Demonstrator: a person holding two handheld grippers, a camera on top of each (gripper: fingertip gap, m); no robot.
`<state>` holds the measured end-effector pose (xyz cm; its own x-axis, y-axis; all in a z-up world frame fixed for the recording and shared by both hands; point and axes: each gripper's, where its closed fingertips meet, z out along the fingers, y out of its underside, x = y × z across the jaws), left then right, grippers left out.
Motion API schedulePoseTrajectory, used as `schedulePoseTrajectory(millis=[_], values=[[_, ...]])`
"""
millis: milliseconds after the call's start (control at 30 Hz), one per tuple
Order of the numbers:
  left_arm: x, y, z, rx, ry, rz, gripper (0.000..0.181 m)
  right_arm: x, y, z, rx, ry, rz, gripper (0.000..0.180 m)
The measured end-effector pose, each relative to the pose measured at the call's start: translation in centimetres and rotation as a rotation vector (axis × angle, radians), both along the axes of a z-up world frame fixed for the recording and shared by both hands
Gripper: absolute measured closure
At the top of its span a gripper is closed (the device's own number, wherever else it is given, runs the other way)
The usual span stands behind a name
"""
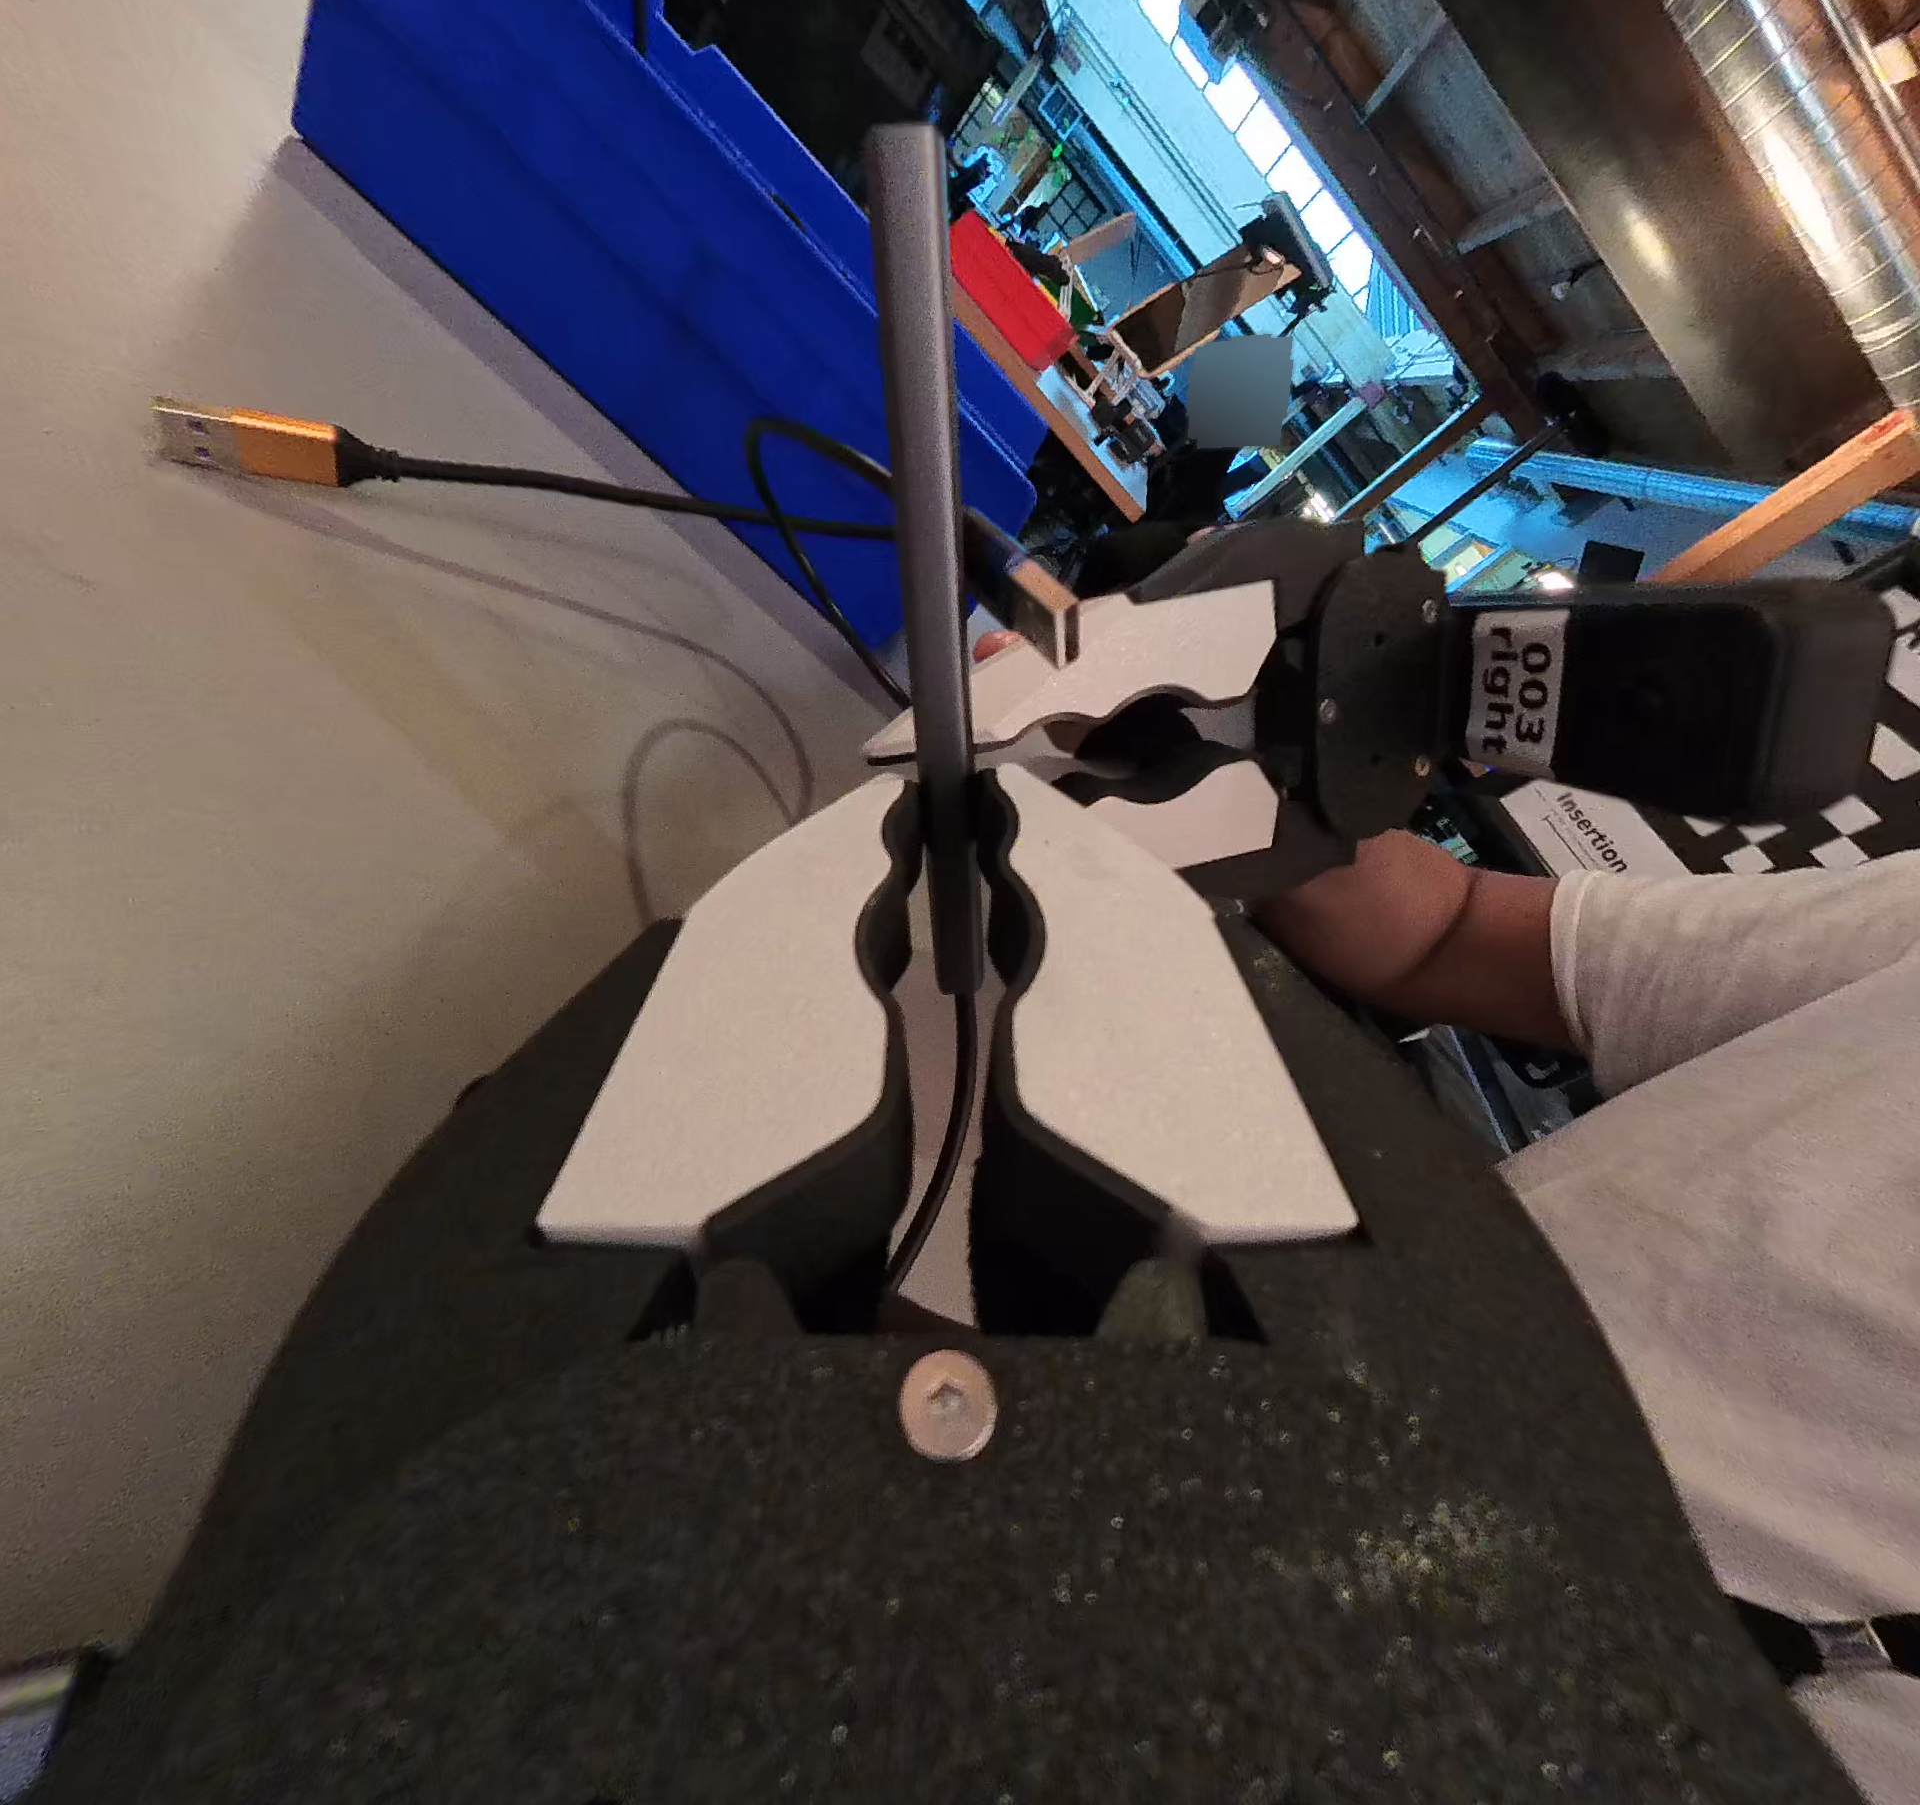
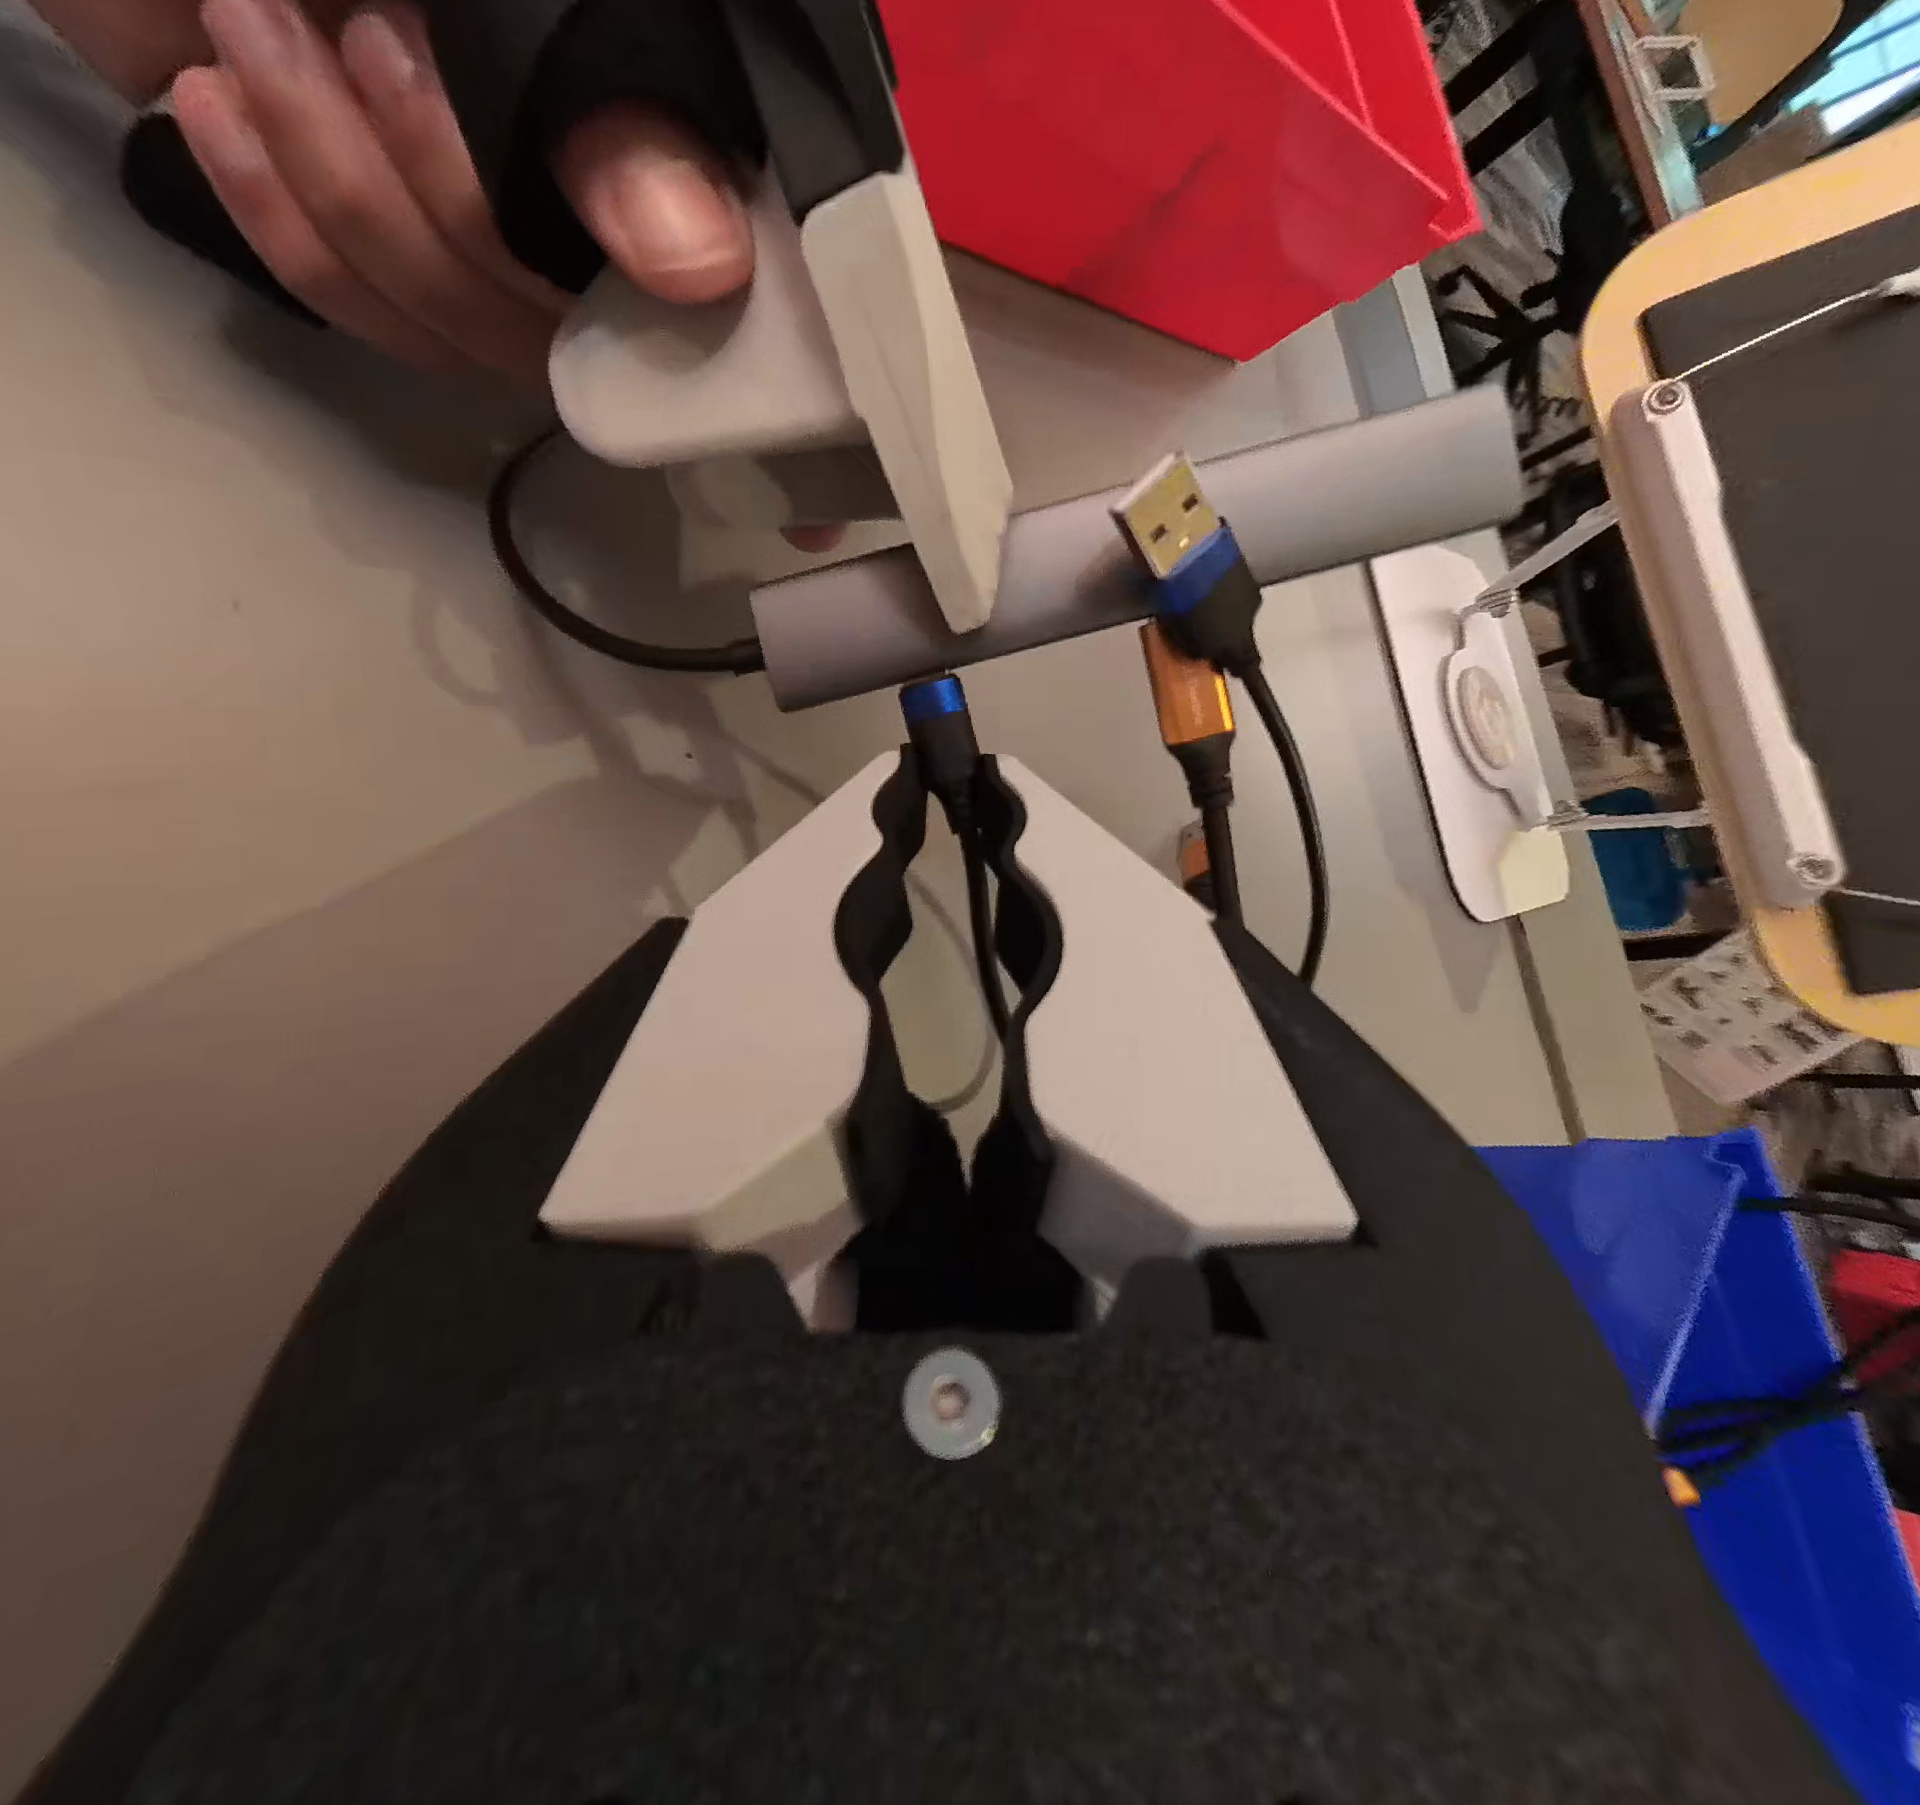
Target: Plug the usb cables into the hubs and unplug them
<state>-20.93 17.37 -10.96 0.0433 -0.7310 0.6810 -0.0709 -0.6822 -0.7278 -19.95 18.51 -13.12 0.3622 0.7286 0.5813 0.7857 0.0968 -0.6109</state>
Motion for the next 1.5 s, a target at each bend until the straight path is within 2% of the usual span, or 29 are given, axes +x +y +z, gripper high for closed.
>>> schedulePoseTrajectory(millis=[233, 500, 633, 800, 867, 967, 1133, 1200, 1300, 1467, 1500], values=[[-0.4, 0.2, -0.4, 0.114, 0.092, 0.021, 0.167, 0.3, 0.6, 0.4, -0.005, -0.001, -0.002, 0.171], [0.3, 0.1, -1.7, 0.128, 0.132, 0.038, 0.170, 0.9, 0.9, -0.8, 0.015, -0.090, -0.046, 0.172], [0.2, 0.2, -0.9, 0.142, 0.109, 0.036, 0.171, 0.6, 0.9, -0.1, -0.019, 0.011, -0.046, 0.171], [-0.6, 0.6, 0.1, 0.207, 0.133, 0.041, 0.171, 1.3, -0.5, 2.0, -0.153, 0.159, 0.005, 0.169], [-1.1, 0.8, 0.5, 0.258, 0.144, 0.038, 0.171, 1.3, -2.0, 4.4, -0.270, 0.337, 0.085, 0.162], [-1.4, 0.6, 0.4, 0.437, 0.203, 0.013, 0.171, 2.8, -2.0, 8.8, -0.308, 0.547, 0.134, 0.153], [-0.6, -0.9, -0.9, 0.578, 0.281, -0.066, 0.171, 3.3, -0.5, 8.0, -0.345, 0.392, 0.132, 0.125], [-0.1, -1.5, -1.6, 0.624, 0.315, -0.092, 0.171, 2.4, -0.5, 7.5, -0.363, 0.327, 0.158, 0.128], [0.7, -2.3, -1.7, 0.674, 0.328, -0.109, 0.171, 1.7, -1.1, 6.9, -0.377, 0.216, 0.218, 0.162], [1.1, -1.7, -0.8, 0.694, 0.283, -0.017, 0.169, 2.4, -1.6, 8.7, -0.362, 0.116, 0.278, 0.170], [1.0, -1.5, -0.6, 0.684, 0.284, 0.001, 0.156, 3.1, -1.1, 9.4, -0.341, 0.092, 0.257, 0.172]])
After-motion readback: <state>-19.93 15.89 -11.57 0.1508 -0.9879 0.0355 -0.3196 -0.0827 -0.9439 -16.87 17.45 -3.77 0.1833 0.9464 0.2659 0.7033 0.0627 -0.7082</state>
